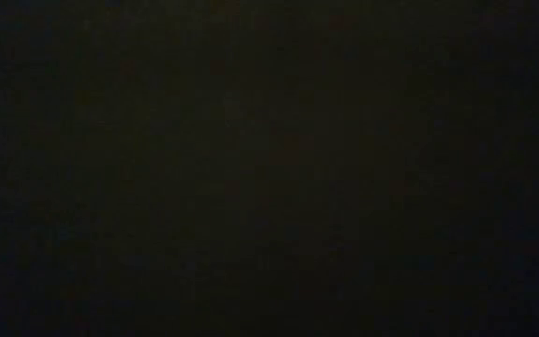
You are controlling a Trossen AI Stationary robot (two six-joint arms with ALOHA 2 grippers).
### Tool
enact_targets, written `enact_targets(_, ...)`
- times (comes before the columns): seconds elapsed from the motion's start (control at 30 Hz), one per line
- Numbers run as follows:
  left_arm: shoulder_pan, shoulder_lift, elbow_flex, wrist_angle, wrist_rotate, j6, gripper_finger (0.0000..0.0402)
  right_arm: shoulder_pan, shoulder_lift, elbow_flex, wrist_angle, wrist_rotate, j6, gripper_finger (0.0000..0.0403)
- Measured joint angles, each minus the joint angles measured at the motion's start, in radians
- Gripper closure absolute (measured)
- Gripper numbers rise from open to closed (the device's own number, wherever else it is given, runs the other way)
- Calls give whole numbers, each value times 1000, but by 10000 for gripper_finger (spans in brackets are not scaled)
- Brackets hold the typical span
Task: Sort clothes
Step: Put the black shirt into the white laundry bin
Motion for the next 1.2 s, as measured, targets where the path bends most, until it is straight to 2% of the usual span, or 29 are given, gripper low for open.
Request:
enact_targets(0.1, 0, 1, 20, 0, 0, -43, 325, 0, 46, 49, 5, -1, 1, 390)
enact_targets(0.47, 0, 0, 33, -11, 0, -65, 325, 1, 94, 47, 81, -47, 33, 390)
enact_targets(0.77, 0, -1, 36, -18, 69, -65, 325, -2, 106, 47, 11, -55, -121, 390)
enact_targets(1.07, 0, 1, 37, -22, 80, -65, 325, -35, 156, 47, -24, -55, -47, 390)
enact_targets(1.2, 0, 1, 37, -24, 80, -65, 325, -39, 169, 46, -52, -104, 55, 390)
